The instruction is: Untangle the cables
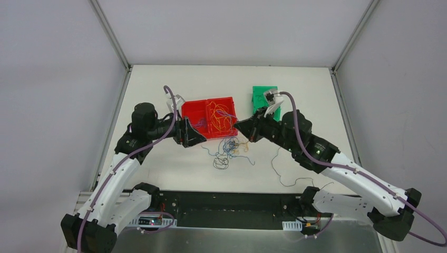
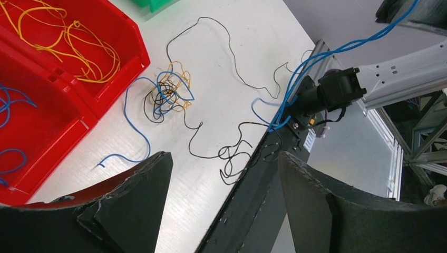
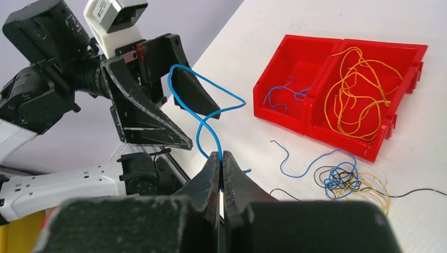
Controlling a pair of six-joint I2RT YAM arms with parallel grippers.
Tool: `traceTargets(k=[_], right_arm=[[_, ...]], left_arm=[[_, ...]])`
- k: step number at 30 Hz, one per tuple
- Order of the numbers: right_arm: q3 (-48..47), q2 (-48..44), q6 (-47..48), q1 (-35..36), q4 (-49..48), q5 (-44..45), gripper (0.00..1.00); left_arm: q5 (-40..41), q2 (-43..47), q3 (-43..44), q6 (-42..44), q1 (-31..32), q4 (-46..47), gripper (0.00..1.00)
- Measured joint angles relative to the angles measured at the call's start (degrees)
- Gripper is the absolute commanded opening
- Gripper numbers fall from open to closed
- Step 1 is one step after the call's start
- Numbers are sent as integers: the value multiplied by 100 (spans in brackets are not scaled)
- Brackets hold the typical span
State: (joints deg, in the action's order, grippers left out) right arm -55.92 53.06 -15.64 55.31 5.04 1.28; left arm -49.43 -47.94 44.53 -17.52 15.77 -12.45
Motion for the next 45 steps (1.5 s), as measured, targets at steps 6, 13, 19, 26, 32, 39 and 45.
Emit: traceTargets(k=[6,13,19,26,32,39,45], right_arm=[[-911,601,-72,-4,227,127,0],[-1921,1099,-468,-42,240,505,0],[-2114,1156,-1119,-271,256,560,0],[-2166,1117,-1685,-396,376,490,0],[-2166,960,-2037,-498,393,369,0],[-2164,914,-2415,-621,378,238,0],[-2164,918,-2496,-737,361,240,0]], left_arm=[[-96,-262,13,9,28,-7,75],[461,-175,7,-101,990,-17,79],[1012,-354,46,-162,1311,-9,88],[1862,-568,286,-85,1495,-22,90],[2317,-614,367,188,1919,378,77],[2559,-1088,542,201,2175,691,65],[3228,-1056,492,31,2179,660,77]])
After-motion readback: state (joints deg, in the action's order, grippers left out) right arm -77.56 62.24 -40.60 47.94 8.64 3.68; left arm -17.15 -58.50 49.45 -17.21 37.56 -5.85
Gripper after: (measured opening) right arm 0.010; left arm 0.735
